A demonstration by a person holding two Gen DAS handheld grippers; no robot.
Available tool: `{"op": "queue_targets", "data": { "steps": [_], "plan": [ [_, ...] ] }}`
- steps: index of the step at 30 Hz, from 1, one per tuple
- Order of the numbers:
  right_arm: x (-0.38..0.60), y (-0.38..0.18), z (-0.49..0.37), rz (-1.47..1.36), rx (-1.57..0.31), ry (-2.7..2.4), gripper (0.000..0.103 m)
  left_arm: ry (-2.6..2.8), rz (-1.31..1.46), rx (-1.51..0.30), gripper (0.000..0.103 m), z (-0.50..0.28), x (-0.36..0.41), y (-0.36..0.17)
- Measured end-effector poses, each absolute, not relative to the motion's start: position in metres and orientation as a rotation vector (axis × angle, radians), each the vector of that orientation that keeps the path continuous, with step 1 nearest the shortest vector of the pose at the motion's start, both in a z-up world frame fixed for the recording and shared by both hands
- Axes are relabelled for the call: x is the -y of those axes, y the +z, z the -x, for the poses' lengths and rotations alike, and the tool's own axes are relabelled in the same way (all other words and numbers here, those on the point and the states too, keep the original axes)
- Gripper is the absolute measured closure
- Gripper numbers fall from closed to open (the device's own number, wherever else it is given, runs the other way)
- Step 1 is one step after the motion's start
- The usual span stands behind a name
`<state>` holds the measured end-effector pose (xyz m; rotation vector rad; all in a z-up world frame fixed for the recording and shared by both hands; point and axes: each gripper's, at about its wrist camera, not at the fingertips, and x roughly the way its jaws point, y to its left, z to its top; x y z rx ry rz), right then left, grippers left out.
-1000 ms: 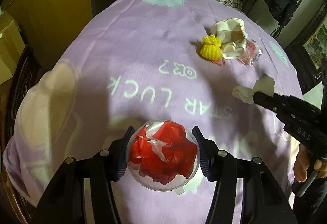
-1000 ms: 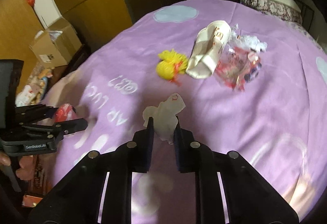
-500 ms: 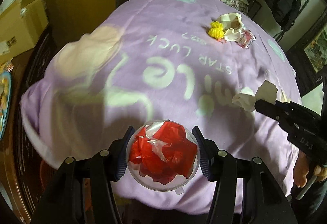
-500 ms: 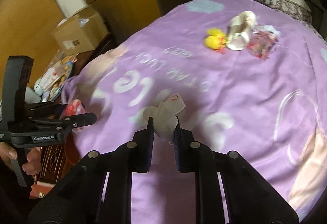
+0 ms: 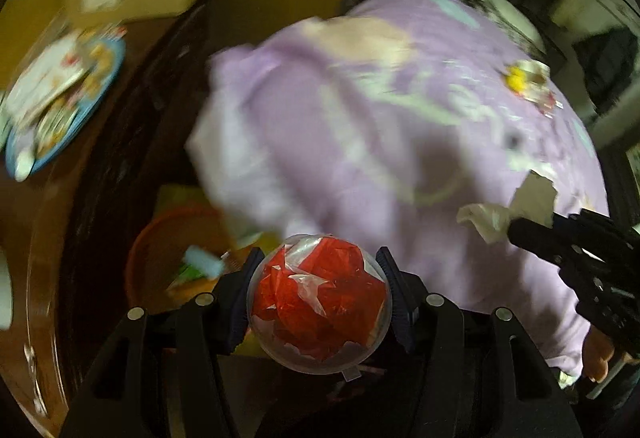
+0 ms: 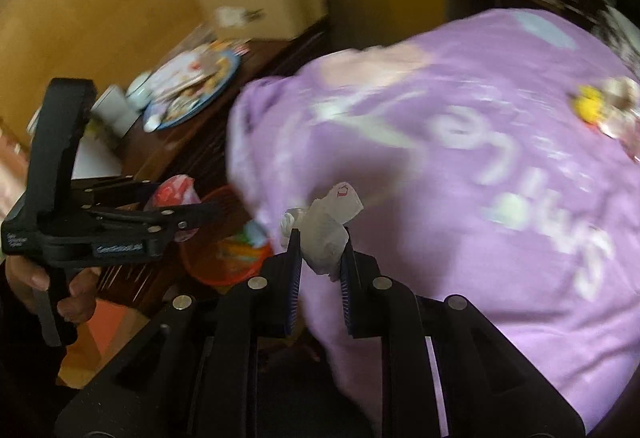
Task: Collect trash
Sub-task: 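Carry cup and tissue to the orange wastebasket and open both tools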
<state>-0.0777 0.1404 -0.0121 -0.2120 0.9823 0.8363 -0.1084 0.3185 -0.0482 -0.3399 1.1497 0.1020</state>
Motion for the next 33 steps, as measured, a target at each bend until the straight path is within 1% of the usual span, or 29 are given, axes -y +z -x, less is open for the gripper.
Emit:
{"op": "queue_targets", "data": {
  "steps": [7, 14, 22, 28, 31, 32, 33],
  "plan": [
    [-0.228, -0.050, 0.098, 0.324, -1.054, 0.987, 0.084, 0.315, 0.427, -1.225, 0.046, 0.142, -0.400, -0.109],
    [-0.294, -0.102, 0.110, 0.445, -1.150, 1.063, 0.084, 0.359, 0.549, -1.299, 0.046, 0.149, -0.442, -0.158],
    [-0.332, -0.146, 0.111, 0.501, -1.222, 1.086, 0.084, 0.373, 0.566, -1.325, 0.046, 0.142, -0.462, -0.180],
    [-0.342, -0.162, 0.108, 0.519, -1.247, 1.088, 0.083, 0.374, 0.583, -1.338, 0.046, 0.139, -0.467, -0.193],
    [-0.342, -0.163, 0.107, 0.512, -1.222, 1.077, 0.079, 0.371, 0.587, -1.337, 0.045, 0.138, -0.469, -0.195],
    [-0.343, -0.164, 0.108, 0.512, -1.212, 1.076, 0.076, 0.371, 0.588, -1.341, 0.042, 0.137, -0.469, -0.196],
    [-0.343, -0.163, 0.107, 0.513, -1.198, 1.073, 0.069, 0.375, 0.588, -1.345, 0.036, 0.137, -0.470, -0.196]
  ]
}}
